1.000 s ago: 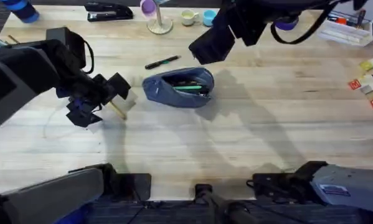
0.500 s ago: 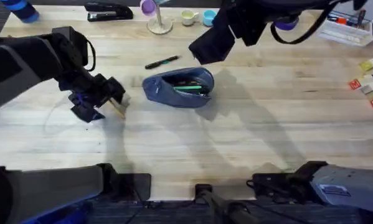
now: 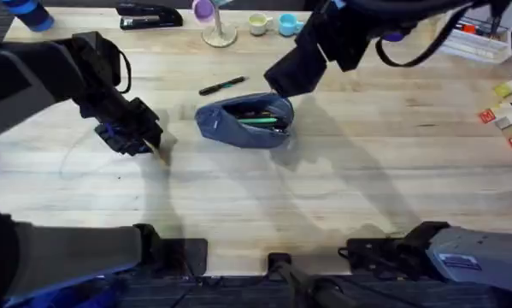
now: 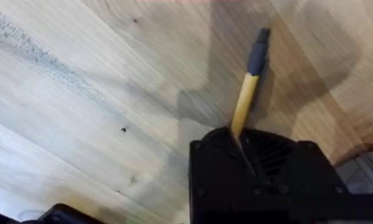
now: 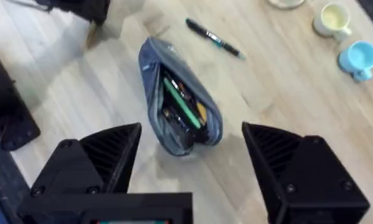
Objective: Unzip the bag, pick up the pens from the table one at a time and place them inside, then zip the bag closed.
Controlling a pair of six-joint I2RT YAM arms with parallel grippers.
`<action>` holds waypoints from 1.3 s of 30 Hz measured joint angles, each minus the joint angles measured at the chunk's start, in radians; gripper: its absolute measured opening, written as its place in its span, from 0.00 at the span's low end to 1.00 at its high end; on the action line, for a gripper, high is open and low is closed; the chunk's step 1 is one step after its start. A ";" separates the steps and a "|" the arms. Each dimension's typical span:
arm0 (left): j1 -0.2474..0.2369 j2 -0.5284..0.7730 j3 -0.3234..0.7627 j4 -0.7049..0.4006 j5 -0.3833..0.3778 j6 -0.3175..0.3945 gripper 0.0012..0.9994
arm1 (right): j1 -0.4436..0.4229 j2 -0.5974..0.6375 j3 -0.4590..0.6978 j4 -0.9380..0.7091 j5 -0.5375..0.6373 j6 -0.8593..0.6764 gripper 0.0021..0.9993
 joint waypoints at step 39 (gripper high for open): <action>-0.351 -0.105 0.323 0.332 0.625 1.040 0.04 | 0.000 -0.280 0.000 -0.176 0.030 0.000 1.00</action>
